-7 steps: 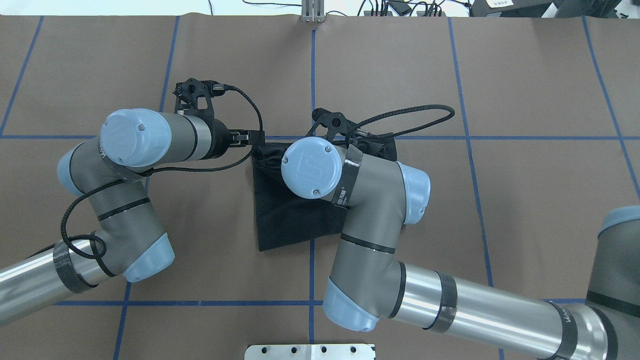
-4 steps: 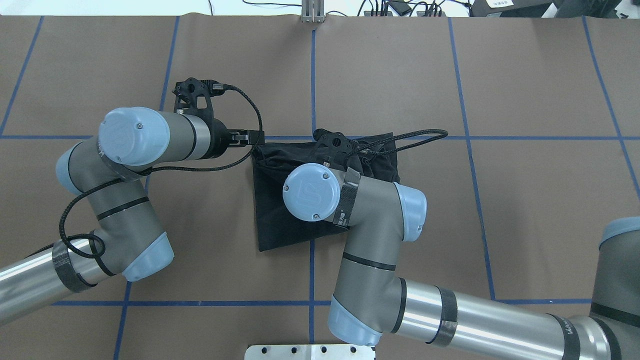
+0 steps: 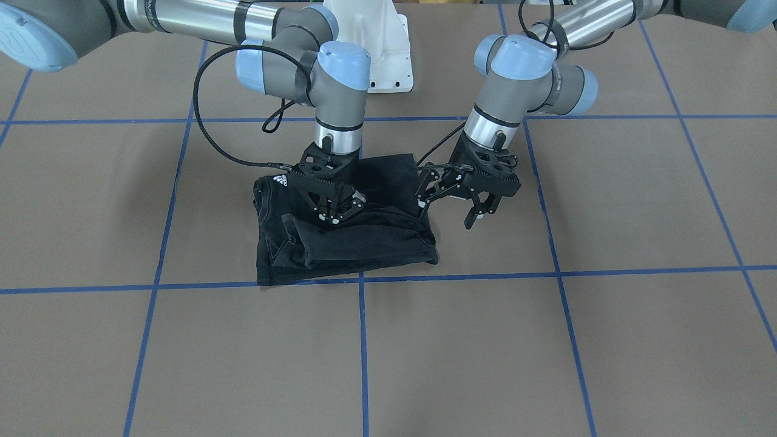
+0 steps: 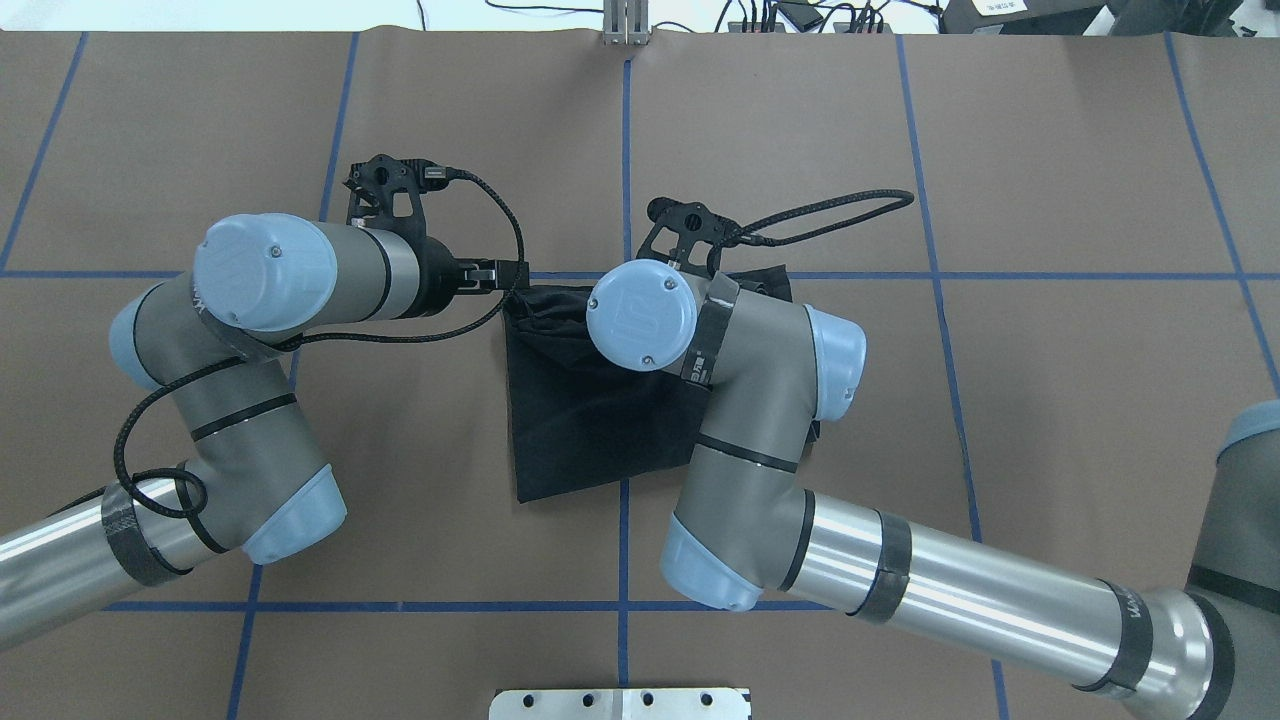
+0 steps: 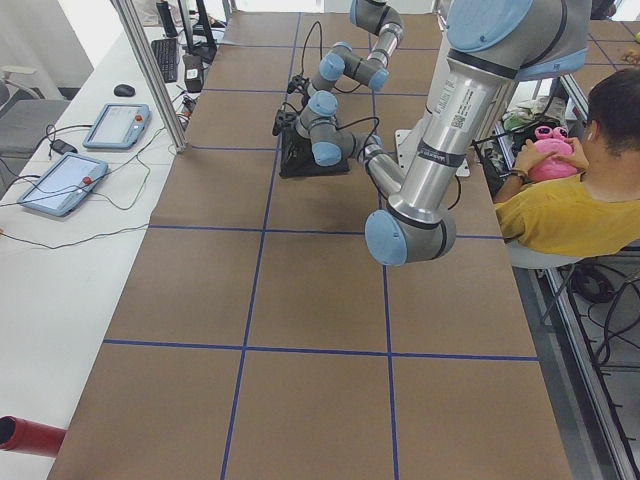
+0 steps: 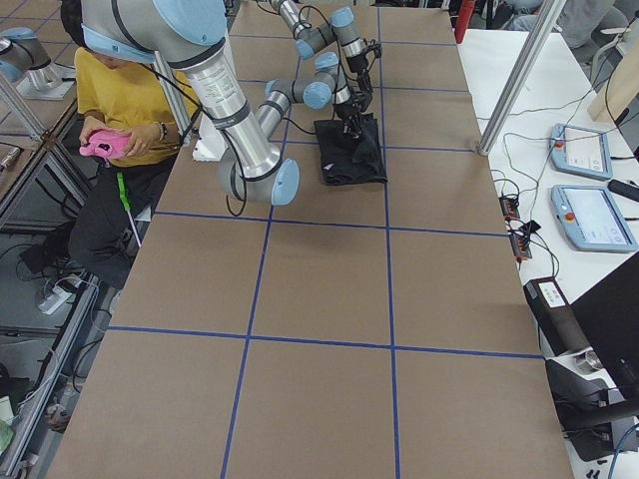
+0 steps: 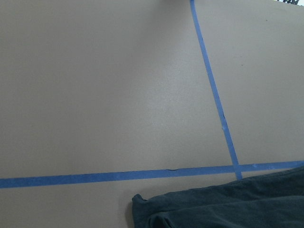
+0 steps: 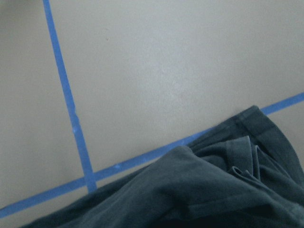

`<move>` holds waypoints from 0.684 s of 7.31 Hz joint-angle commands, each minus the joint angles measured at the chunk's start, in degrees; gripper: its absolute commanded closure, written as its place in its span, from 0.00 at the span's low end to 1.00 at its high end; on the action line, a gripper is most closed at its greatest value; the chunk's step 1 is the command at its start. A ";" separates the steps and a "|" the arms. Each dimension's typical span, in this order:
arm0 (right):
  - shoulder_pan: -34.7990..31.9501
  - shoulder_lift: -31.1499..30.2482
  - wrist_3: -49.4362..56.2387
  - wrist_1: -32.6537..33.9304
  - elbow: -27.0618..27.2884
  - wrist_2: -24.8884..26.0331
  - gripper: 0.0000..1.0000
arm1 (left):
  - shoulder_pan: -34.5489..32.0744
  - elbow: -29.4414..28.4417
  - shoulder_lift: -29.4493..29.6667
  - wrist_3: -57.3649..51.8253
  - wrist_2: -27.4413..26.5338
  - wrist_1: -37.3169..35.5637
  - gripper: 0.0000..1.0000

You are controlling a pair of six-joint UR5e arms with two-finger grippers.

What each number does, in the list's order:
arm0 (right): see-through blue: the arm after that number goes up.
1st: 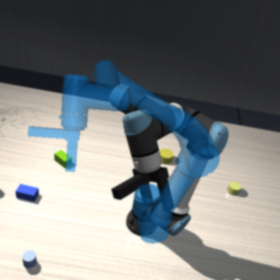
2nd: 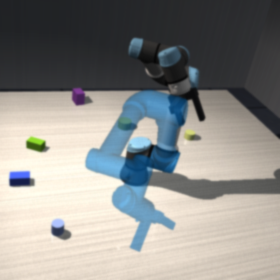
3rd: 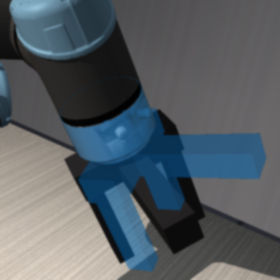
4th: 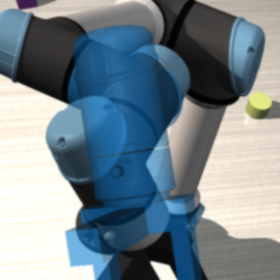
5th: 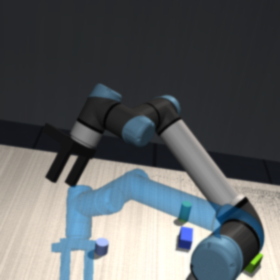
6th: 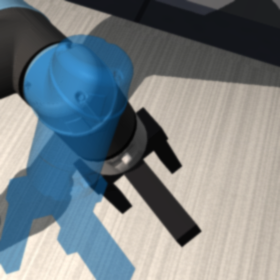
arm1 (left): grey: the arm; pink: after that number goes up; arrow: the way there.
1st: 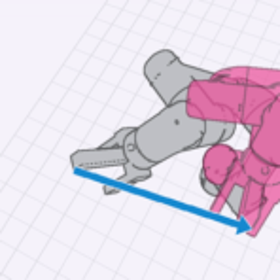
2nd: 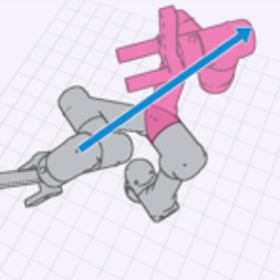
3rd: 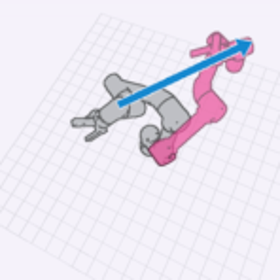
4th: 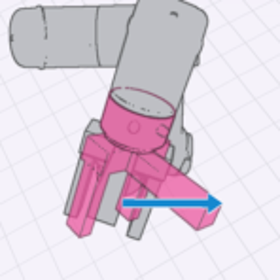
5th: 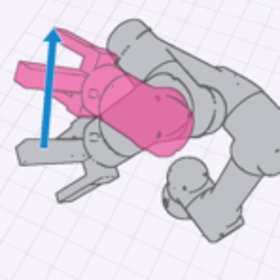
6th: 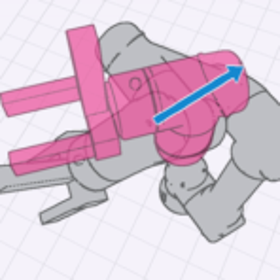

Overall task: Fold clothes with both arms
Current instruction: 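Lay the edge down on the far side and open both grippers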

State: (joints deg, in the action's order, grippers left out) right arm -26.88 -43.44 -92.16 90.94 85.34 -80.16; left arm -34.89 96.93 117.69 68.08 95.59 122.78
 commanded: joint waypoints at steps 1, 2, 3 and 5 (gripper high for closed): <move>-3.43 4.38 1.45 -10.80 -13.18 0.44 1.00 | 0.00 1.24 -0.53 0.03 0.03 -0.09 0.00; -5.10 8.33 3.02 -14.35 -20.05 0.44 1.00 | 0.00 1.24 -0.54 0.03 0.12 -0.09 0.00; -6.16 9.85 4.95 -14.64 -20.90 -0.17 1.00 | 0.00 1.24 -0.54 0.03 0.56 -0.09 0.00; -8.18 9.95 5.49 -14.47 -20.21 -7.15 0.01 | 0.00 1.85 -0.54 0.12 1.26 -0.18 0.00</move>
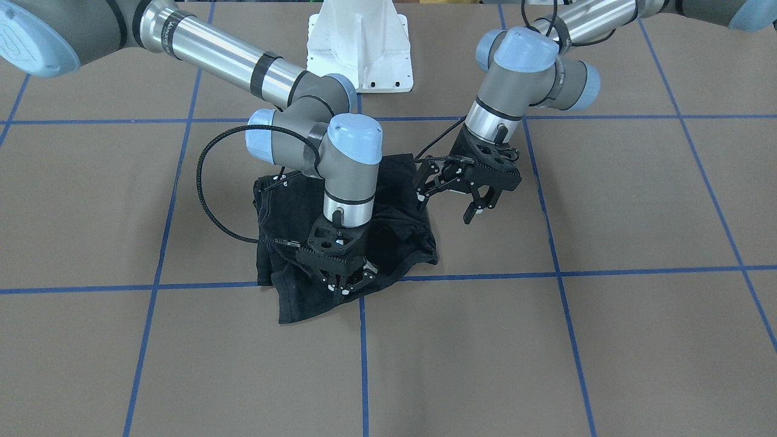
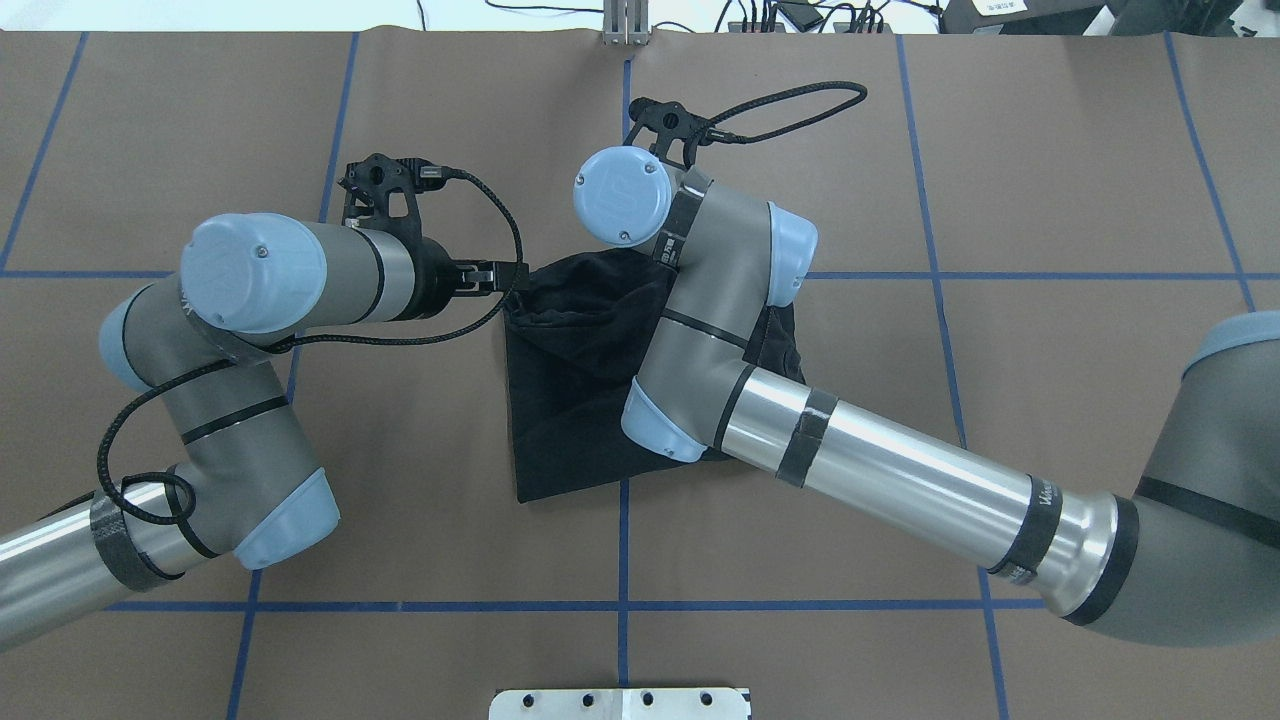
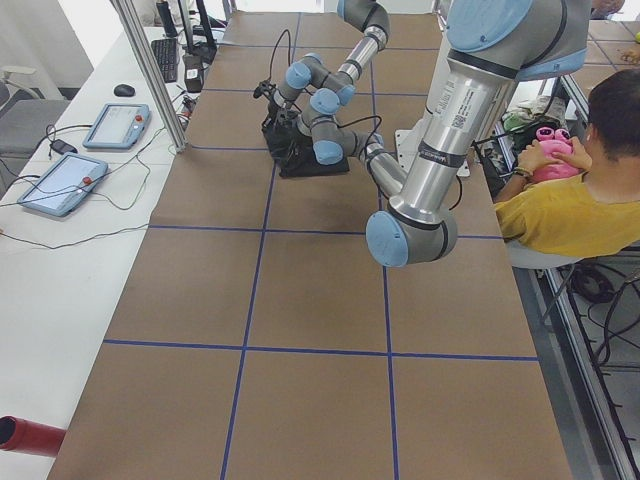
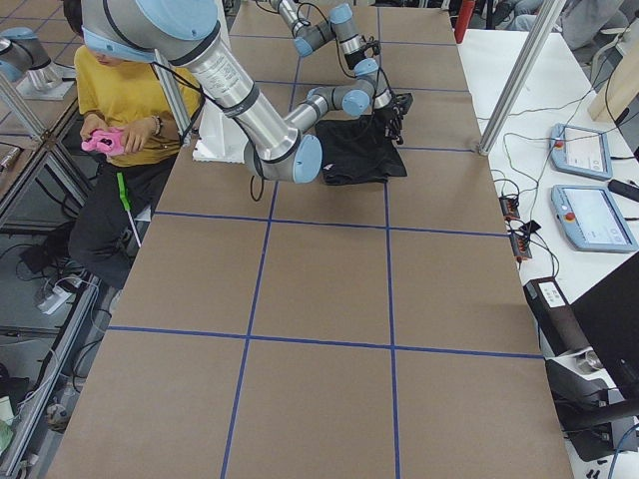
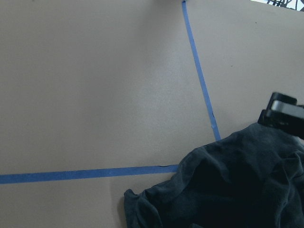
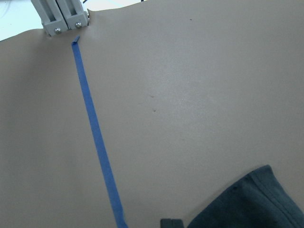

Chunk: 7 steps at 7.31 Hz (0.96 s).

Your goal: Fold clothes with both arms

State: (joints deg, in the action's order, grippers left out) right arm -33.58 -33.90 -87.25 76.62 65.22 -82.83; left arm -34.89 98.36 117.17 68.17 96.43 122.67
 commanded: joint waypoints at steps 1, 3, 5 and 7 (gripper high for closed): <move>-3.14 0.15 1.11 0.45 1.83 -8.10 0.00 | -0.17 2.25 -0.62 -0.23 2.77 -0.76 0.00; -6.40 -1.52 6.70 5.59 5.42 -14.35 0.00 | -2.36 6.90 -3.60 -5.55 5.94 -5.82 0.00; -9.38 -11.13 18.02 18.25 23.27 -18.66 0.00 | -5.52 14.28 -4.66 -17.67 5.96 -21.26 0.00; -16.57 -27.03 32.93 25.56 42.11 -26.81 0.00 | -13.14 19.66 -8.78 -29.55 9.96 -30.35 0.00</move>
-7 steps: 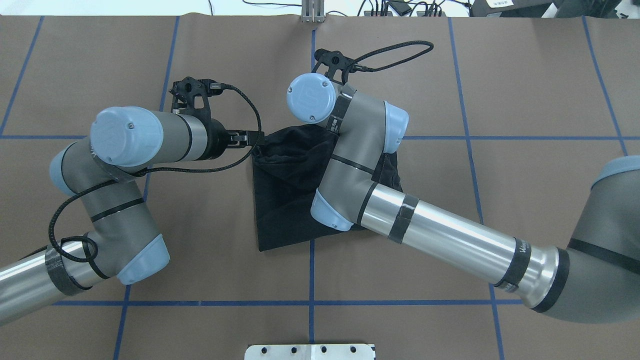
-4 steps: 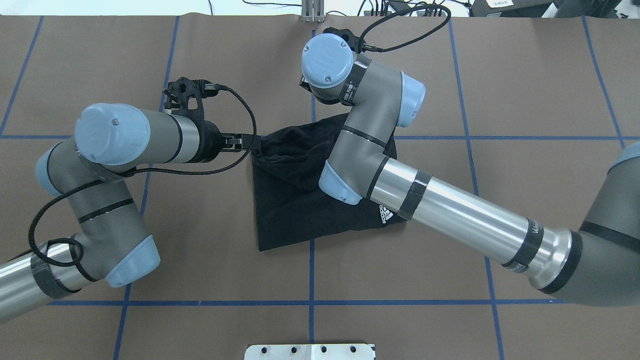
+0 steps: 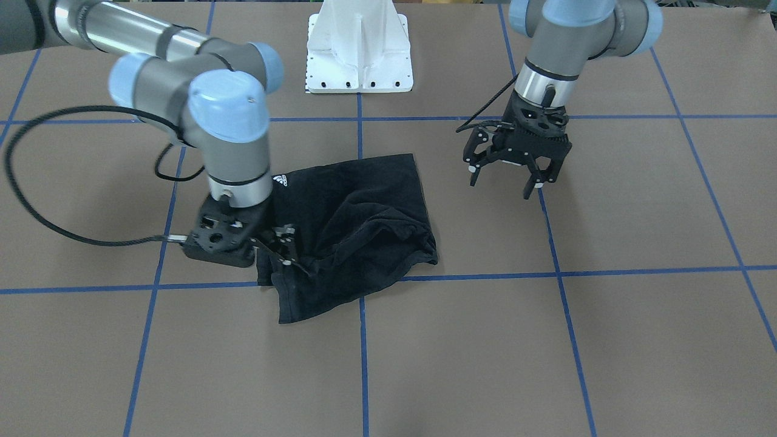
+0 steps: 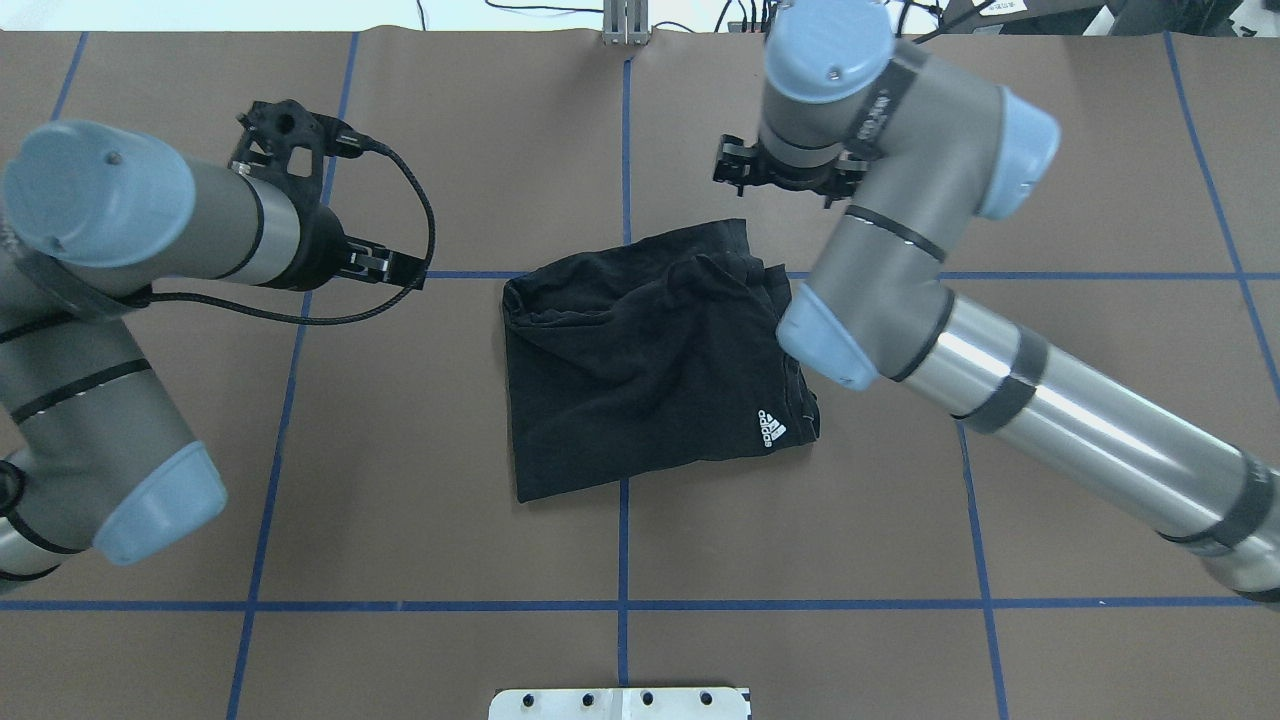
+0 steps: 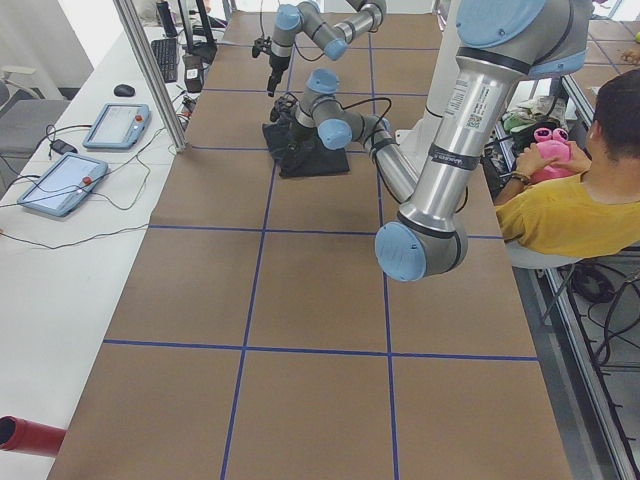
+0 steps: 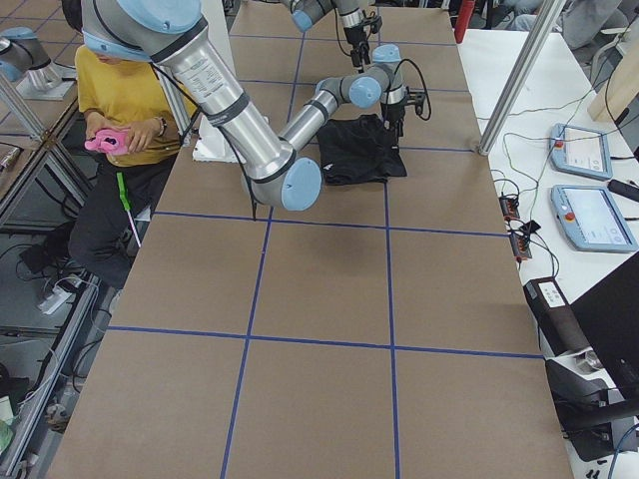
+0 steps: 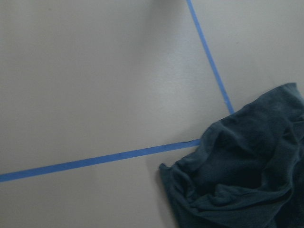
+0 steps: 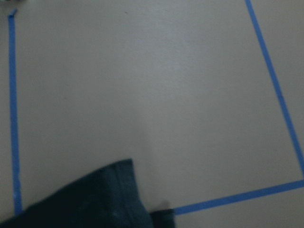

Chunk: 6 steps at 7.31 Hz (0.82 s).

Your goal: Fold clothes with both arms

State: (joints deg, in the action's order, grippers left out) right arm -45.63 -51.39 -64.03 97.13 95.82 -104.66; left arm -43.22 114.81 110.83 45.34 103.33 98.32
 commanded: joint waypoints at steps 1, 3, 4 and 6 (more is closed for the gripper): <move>-8.99 -15.17 17.46 6.74 16.19 -8.77 0.00 | -9.21 3.14 -4.46 -10.76 7.89 -7.07 0.00; -19.01 -25.03 32.56 6.93 18.00 -17.29 0.00 | -19.30 1.48 -11.13 -17.55 20.61 -8.14 0.00; -24.45 -30.12 43.70 6.76 17.83 -18.98 0.00 | -24.06 -0.01 -14.12 -21.40 24.86 -8.49 0.00; -31.59 -39.01 56.59 6.32 17.47 -19.27 0.00 | -31.72 -6.75 -15.46 -39.79 24.82 -8.93 0.00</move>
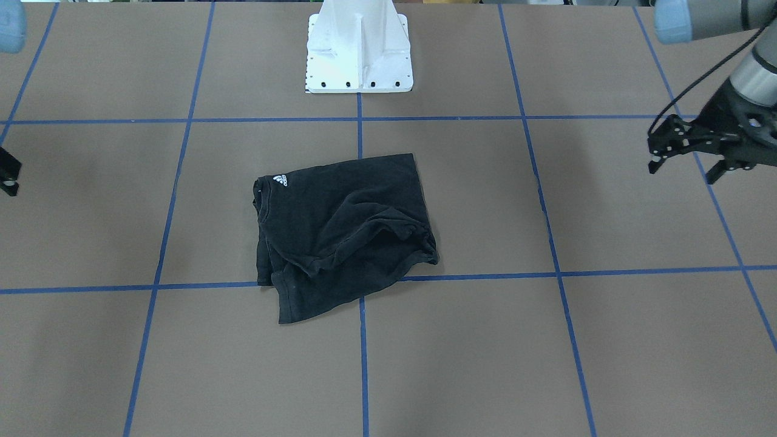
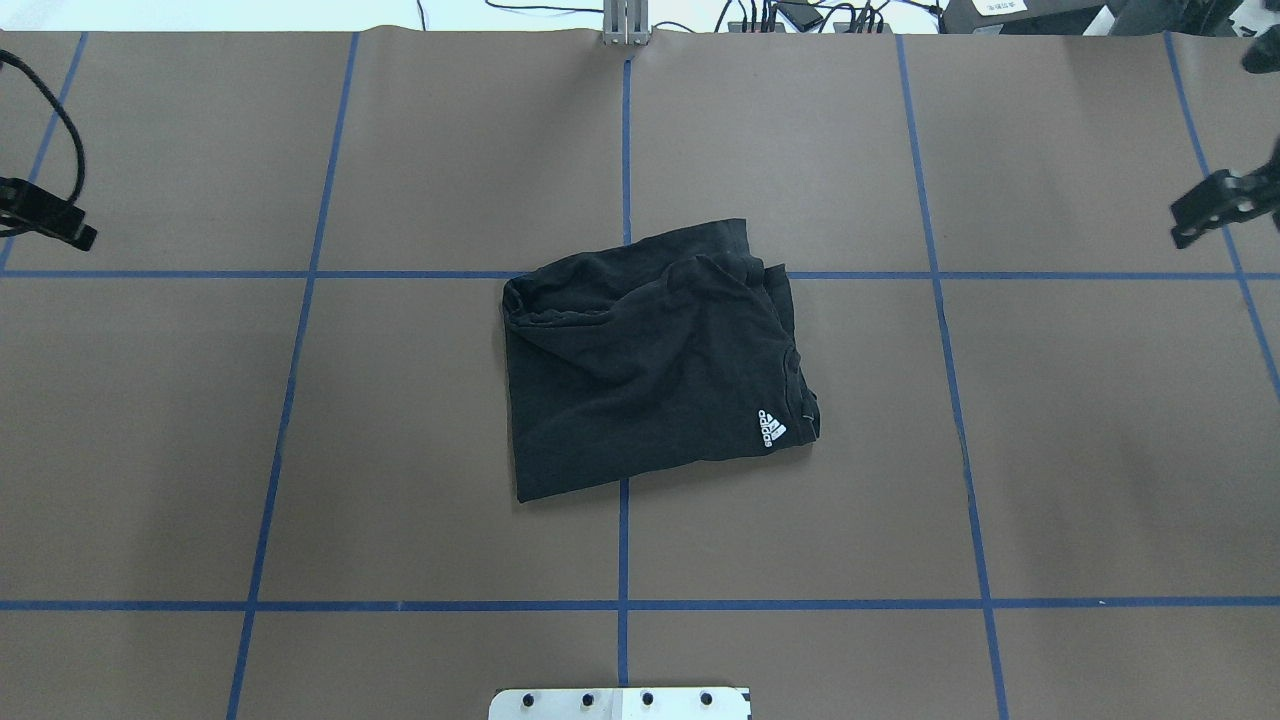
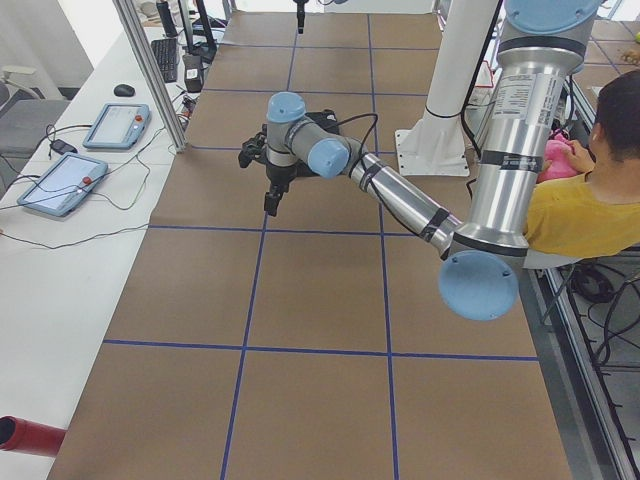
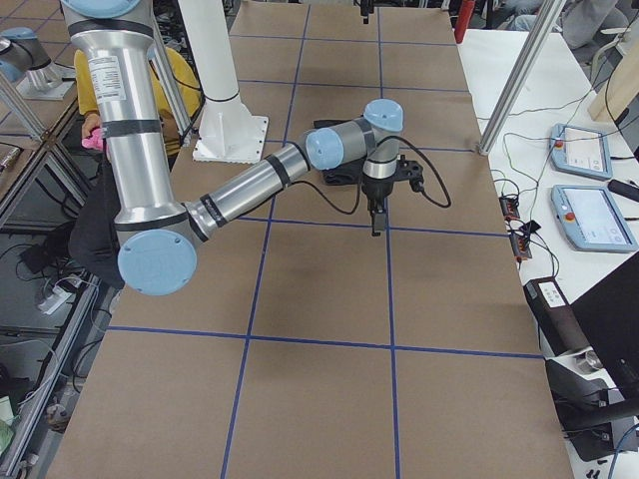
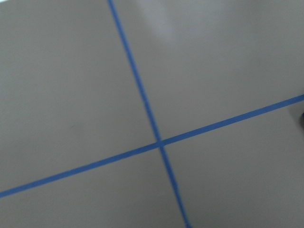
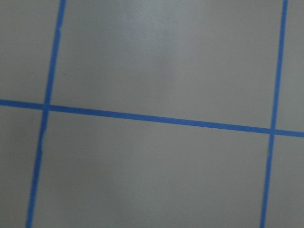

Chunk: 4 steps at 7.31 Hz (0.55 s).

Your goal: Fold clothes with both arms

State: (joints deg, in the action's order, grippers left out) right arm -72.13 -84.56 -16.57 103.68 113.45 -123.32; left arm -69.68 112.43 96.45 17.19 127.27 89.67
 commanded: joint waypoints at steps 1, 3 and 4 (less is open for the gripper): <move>-8.00 -9.71 13.10 -0.23 -0.33 -1.73 0.00 | -9.99 -10.50 -1.00 -20.97 0.79 -0.11 0.00; -11.27 -15.51 16.91 -0.49 -0.94 -2.27 0.00 | -16.60 -16.70 -1.09 -32.71 0.96 -0.02 0.00; -12.41 -17.29 16.92 -3.02 -1.29 -2.19 0.00 | -19.24 -17.15 -2.83 -33.01 1.66 -0.28 0.00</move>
State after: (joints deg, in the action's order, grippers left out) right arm -82.82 -98.71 -0.73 102.67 112.57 -125.43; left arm -85.15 97.15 94.99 -12.50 128.33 89.58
